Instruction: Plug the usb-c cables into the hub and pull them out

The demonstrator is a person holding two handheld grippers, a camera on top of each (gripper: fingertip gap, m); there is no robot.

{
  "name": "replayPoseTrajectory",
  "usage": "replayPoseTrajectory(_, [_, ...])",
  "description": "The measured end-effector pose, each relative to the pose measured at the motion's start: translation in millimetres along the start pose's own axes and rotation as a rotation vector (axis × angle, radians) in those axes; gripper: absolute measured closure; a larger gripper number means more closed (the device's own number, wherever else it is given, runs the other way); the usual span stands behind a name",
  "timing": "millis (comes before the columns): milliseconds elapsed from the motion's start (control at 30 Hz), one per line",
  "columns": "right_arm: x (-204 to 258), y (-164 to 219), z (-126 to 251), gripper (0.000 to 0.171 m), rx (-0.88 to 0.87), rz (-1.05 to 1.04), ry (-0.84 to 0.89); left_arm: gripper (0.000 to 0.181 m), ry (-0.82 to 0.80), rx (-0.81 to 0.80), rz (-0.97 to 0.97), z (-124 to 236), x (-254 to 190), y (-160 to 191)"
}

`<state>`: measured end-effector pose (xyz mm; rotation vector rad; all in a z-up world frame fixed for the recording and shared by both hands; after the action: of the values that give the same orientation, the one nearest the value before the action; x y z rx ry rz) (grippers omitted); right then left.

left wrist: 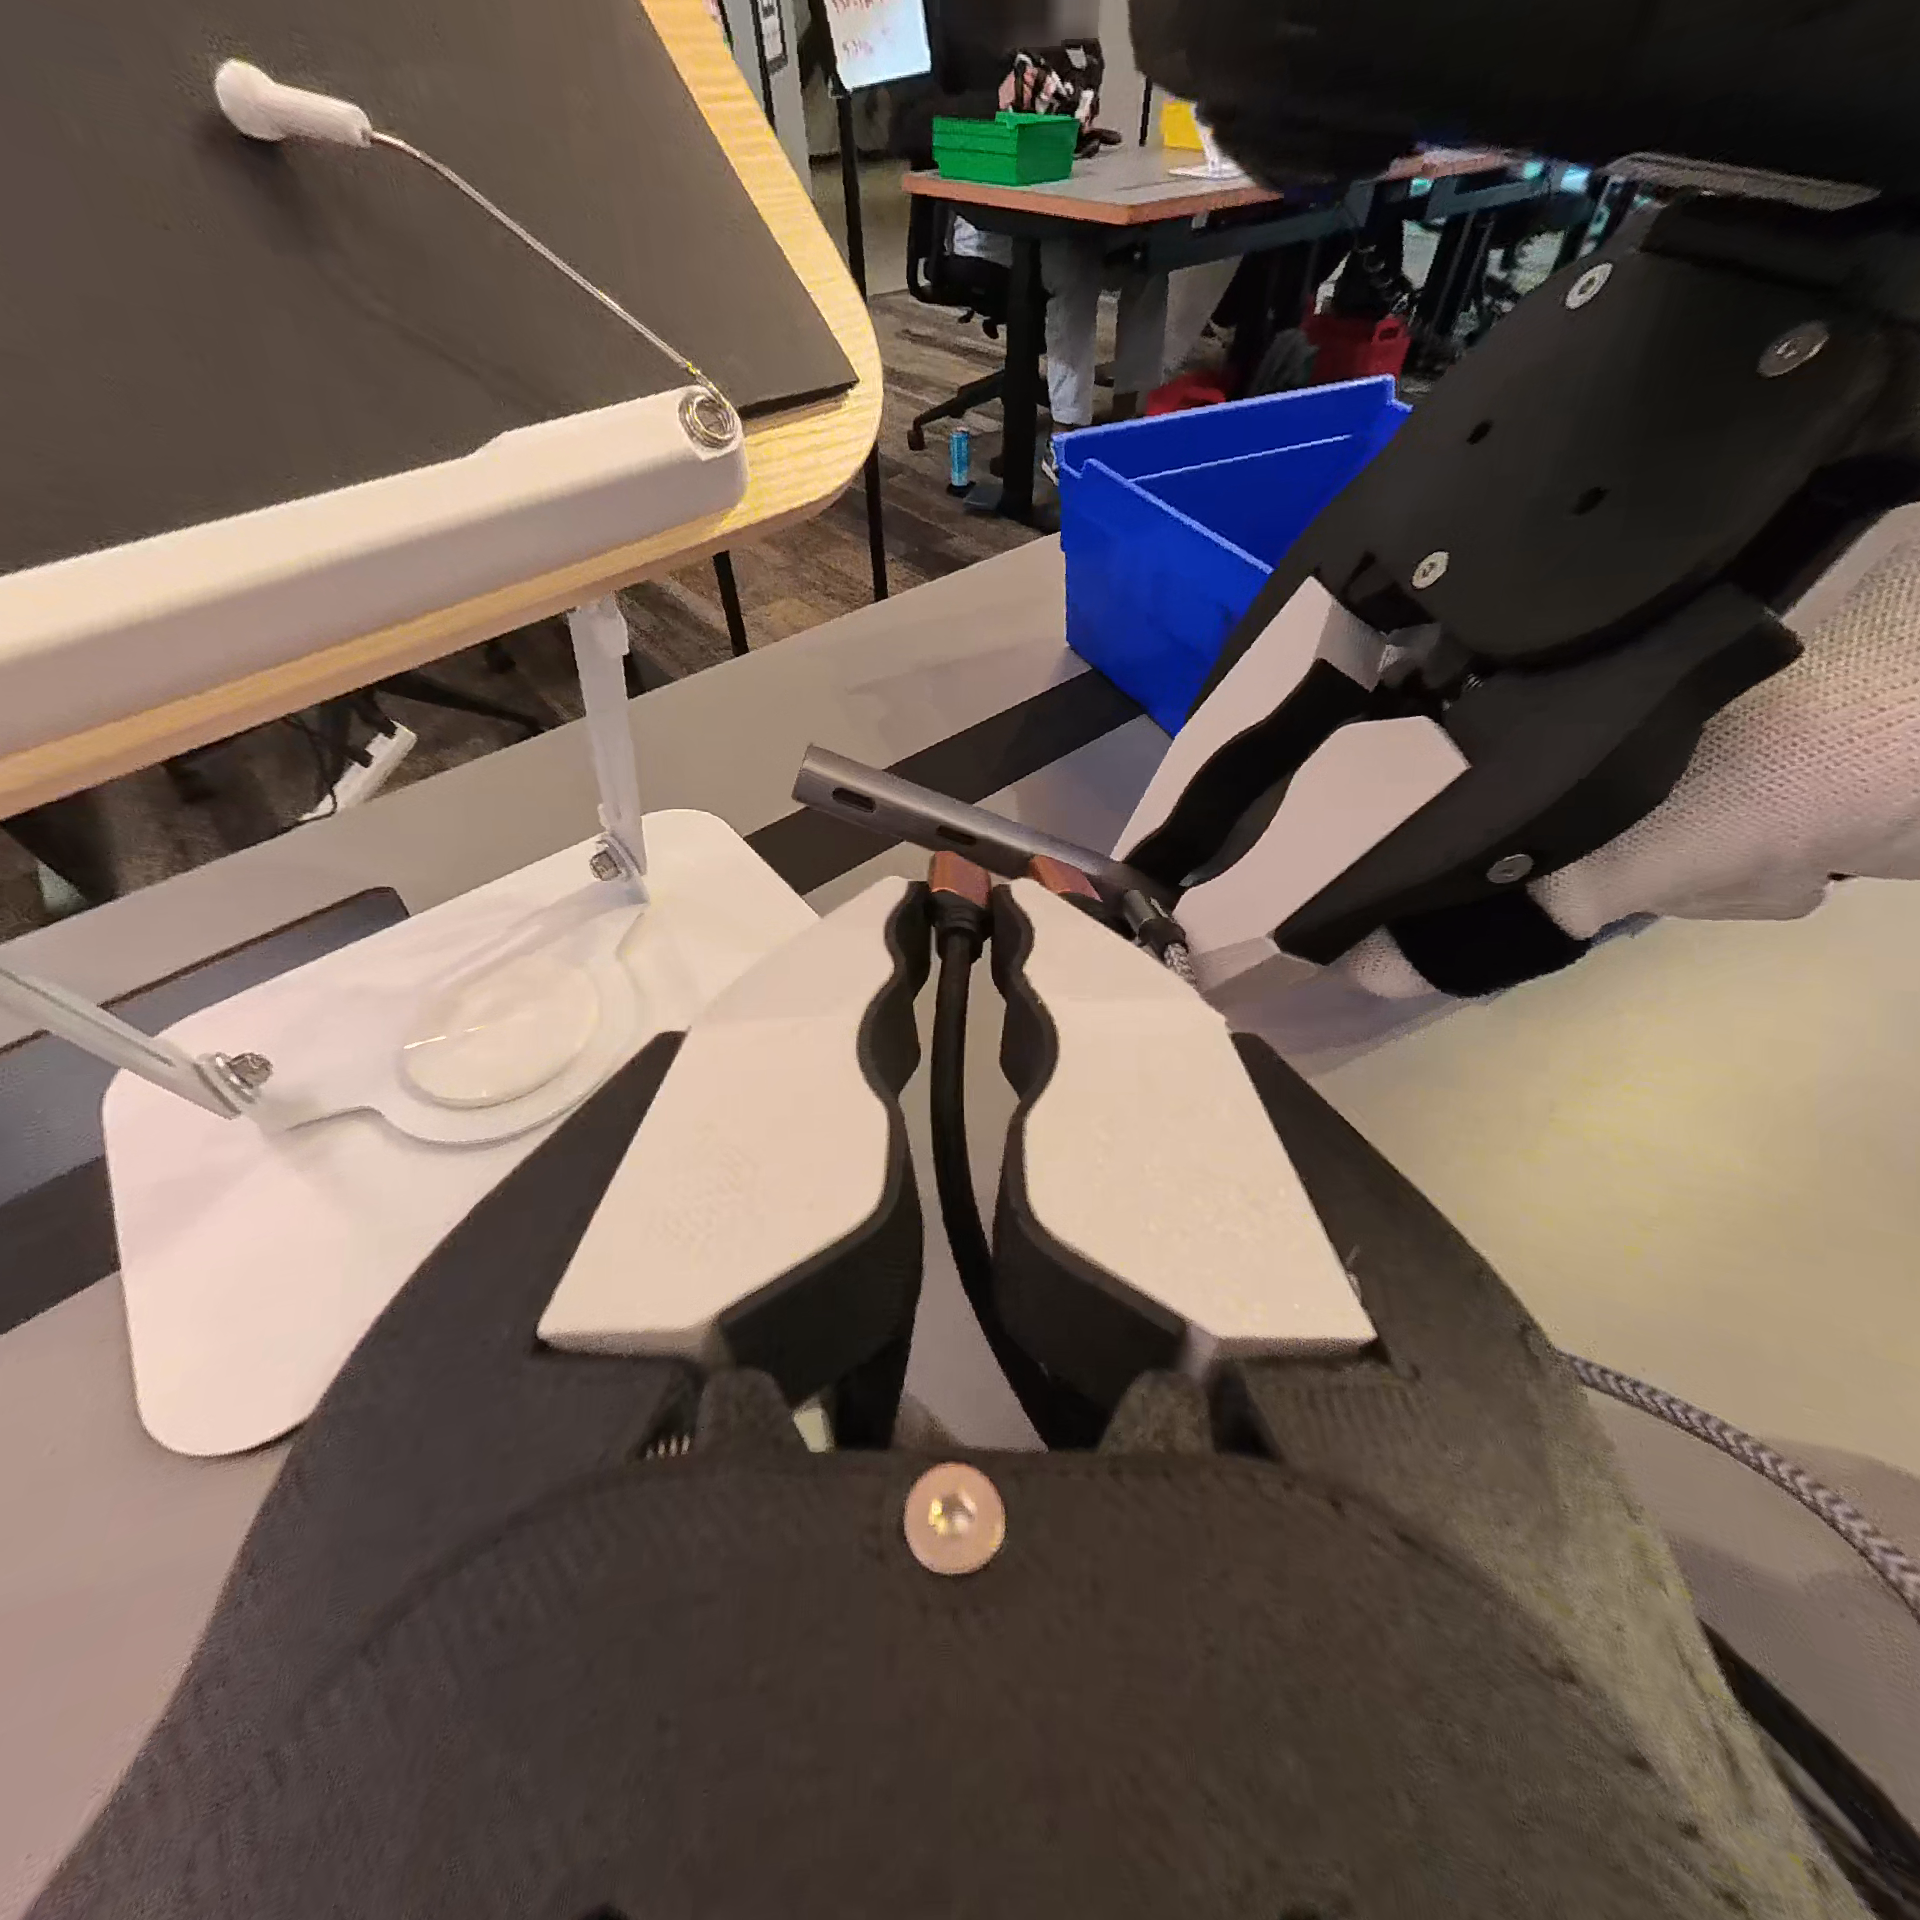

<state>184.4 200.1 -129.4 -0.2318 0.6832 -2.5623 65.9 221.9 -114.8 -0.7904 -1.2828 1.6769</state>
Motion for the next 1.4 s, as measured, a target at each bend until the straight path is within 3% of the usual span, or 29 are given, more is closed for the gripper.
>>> replayPoseTrajectory(1400, [9.1,-10.4,-6.2,0.156,0.032,0.083,0.112,0.17,-0.004,-0.025,0.107,-0.7,9.6,2.9])
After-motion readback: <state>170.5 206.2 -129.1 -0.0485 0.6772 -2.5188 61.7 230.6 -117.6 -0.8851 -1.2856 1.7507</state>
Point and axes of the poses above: each gripper's, where its closed fingertips meet, z back along the fingers, y out of its underside, x = y × z across the jaws, the point moved 8 cm from there along z, back along the fingers, and after that the axes turned 1 degree about -y, right-handed, at the moved point
